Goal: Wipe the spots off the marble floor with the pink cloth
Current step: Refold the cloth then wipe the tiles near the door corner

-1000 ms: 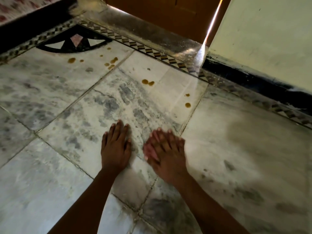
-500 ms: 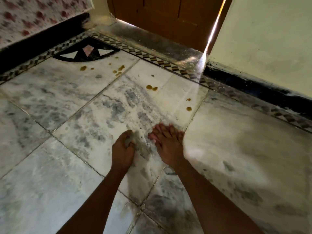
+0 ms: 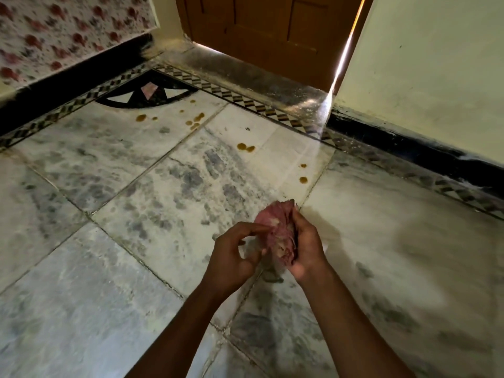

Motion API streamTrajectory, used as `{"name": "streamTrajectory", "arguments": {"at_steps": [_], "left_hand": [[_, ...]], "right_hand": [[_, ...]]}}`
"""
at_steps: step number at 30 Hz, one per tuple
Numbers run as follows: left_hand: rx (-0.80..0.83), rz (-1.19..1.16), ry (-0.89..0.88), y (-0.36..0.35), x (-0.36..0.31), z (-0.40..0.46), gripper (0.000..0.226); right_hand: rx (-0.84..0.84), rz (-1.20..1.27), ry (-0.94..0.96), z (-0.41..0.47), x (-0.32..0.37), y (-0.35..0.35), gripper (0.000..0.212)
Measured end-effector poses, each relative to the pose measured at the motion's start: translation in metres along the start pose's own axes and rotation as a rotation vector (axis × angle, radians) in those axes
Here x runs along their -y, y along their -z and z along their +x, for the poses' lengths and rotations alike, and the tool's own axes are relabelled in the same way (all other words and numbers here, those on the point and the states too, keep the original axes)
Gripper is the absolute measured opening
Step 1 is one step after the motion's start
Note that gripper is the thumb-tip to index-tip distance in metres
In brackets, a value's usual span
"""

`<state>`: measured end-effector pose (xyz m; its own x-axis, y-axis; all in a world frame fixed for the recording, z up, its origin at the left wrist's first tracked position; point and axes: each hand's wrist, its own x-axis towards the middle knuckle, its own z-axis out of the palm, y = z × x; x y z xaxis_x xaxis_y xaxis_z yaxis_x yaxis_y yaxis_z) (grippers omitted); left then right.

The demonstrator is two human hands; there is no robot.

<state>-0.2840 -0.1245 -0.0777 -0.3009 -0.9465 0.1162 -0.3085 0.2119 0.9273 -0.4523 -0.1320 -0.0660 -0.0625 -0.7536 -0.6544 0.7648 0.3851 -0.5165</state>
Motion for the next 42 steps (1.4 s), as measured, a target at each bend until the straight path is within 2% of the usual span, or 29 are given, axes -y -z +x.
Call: {"name": "streamTrajectory", "arguments": {"at_steps": [3, 6, 13, 17, 25, 29, 33, 37, 40, 42], "left_hand": [[0.065, 0.117, -0.100, -0.004, -0.005, 0.006, 0.051], [0.099, 0.141, -0.120, -0.009, -0.016, 0.009, 0.058], [0.008, 0.038, -0.085, -0.018, -0.035, 0.012, 0.035], [0.010, 0.083, -0.167, -0.022, -0.034, 0.015, 0.011], [-0.079, 0.219, -0.302, -0.028, -0.029, 0.010, 0.012], [-0.040, 0.217, -0.291, -0.024, -0.030, 0.012, 0.012], [-0.043, 0.164, -0.178, -0.020, -0.040, 0.015, 0.008], [-0.165, 0.064, -0.005, -0.013, -0.054, 0.021, 0.007], [-0.243, 0.046, 0.003, -0.007, -0.071, 0.028, 0.004], [-0.275, 0.020, -0.061, 0.001, -0.086, 0.033, 0.003]], "right_hand": [[0.065, 0.089, -0.019, -0.006, 0.012, -0.002, 0.046], [0.086, 0.107, -0.031, -0.012, 0.023, -0.005, 0.041], [0.087, 0.057, 0.033, -0.015, 0.042, 0.003, 0.039], [0.056, 0.045, 0.038, -0.017, 0.042, 0.006, 0.043], [0.101, 0.006, 0.039, -0.018, 0.044, 0.007, 0.046], [0.131, 0.023, 0.023, -0.021, 0.041, 0.003, 0.043], [0.201, 0.132, -0.011, -0.021, 0.038, 0.006, 0.060], [0.285, 0.233, -0.049, -0.026, 0.034, 0.015, 0.085], [0.424, 0.368, -0.040, -0.029, 0.029, 0.028, 0.094], [0.498, 0.364, -0.020, -0.029, 0.027, 0.036, 0.098]]}}
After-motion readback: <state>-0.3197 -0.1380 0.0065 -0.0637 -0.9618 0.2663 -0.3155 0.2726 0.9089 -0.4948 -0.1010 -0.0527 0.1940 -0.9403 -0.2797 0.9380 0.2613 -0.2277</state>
